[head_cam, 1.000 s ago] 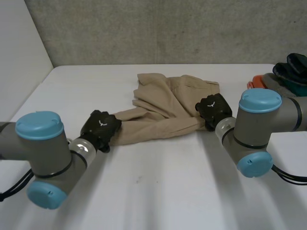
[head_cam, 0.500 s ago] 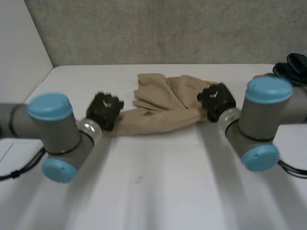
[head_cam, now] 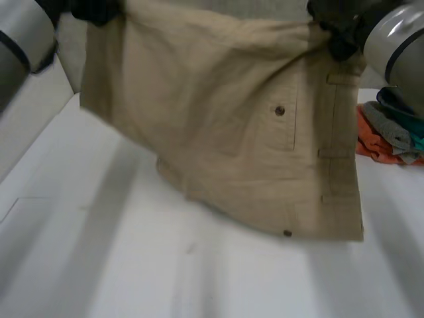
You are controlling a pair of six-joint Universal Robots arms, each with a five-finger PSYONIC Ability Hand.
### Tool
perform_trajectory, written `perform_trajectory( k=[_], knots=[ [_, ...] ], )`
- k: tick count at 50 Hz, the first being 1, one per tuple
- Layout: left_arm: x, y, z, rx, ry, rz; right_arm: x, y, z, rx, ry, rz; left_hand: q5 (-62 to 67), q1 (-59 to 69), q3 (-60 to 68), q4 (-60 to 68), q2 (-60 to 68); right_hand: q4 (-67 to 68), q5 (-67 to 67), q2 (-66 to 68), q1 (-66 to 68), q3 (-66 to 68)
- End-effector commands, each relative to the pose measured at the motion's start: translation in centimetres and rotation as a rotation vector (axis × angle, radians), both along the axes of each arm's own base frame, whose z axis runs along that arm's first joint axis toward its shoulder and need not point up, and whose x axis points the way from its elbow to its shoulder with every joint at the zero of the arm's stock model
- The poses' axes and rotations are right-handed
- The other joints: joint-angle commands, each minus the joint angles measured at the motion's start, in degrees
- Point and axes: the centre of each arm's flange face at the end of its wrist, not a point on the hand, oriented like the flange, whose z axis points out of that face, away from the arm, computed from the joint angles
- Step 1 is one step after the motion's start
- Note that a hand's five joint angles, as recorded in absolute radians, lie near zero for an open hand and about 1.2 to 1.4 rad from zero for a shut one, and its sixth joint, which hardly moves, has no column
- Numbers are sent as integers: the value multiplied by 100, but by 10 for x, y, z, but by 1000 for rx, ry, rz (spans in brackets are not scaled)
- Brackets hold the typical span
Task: Fold the laundry.
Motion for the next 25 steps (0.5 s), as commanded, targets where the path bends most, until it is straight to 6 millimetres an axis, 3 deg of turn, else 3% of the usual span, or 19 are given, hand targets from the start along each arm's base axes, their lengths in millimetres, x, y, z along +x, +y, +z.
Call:
perform_trajectory(
  k=[1, 2, 4, 7, 10, 13, 14, 17, 20, 24, 25],
  knots=[
    [-22, -47, -89, 205, -103, -1, 15, -31, -65, 120, 48, -3, 1442, 1423, 1177, 1137, 1148, 1147, 1263, 1275, 1639, 1184],
    [-27, -57, -105, 232, -118, -5, 19, -35, -70, 111, 43, -1, 1442, 1423, 1177, 1137, 1148, 1147, 1263, 1275, 1639, 1184],
    [-33, -69, -112, 218, -115, -6, 25, -46, -75, 69, 20, -13, 1442, 1423, 1177, 1137, 1148, 1147, 1263, 1275, 1639, 1184],
    [-46, -91, -90, 72, -41, -3, 31, -69, -62, -119, -84, -75, 1442, 1423, 1177, 1137, 1148, 1147, 1263, 1275, 1639, 1184],
    [-51, -98, -31, -209, 104, 0, 40, -80, -15, -451, -290, -97, 1442, 1423, 1177, 1137, 1148, 1147, 1263, 1275, 1639, 1184],
    [-52, -94, 6, -404, 225, 0, 45, -73, 20, -679, -435, -71, 1442, 1423, 1177, 1137, 1148, 1147, 1263, 1275, 1639, 1184],
    [-43, -85, 37, -520, 313, 16, 46, -71, 26, -718, -459, -64, 1442, 1423, 1177, 1137, 1148, 1147, 1263, 1275, 1639, 1184],
    [-26, -67, 74, -626, 408, 58, 44, -69, 42, -781, -504, -52, 1442, 1423, 1177, 1137, 1148, 1147, 1263, 1275, 1639, 1184],
    [-21, -67, 71, -597, 393, 71, 45, -68, 46, -771, -518, -32, 1442, 1423, 1177, 1137, 1148, 1147, 1263, 1275, 1639, 1184],
    [-26, -75, 30, -432, 314, 75, 52, -74, 26, -649, -462, 4, 1442, 1423, 1177, 1137, 1148, 1147, 1263, 1275, 1639, 1184],
    [-27, -77, 9, -355, 274, 79, 56, -78, 11, -584, -420, 19, 1442, 1423, 1177, 1137, 1148, 1147, 1263, 1275, 1639, 1184]
  ],
)
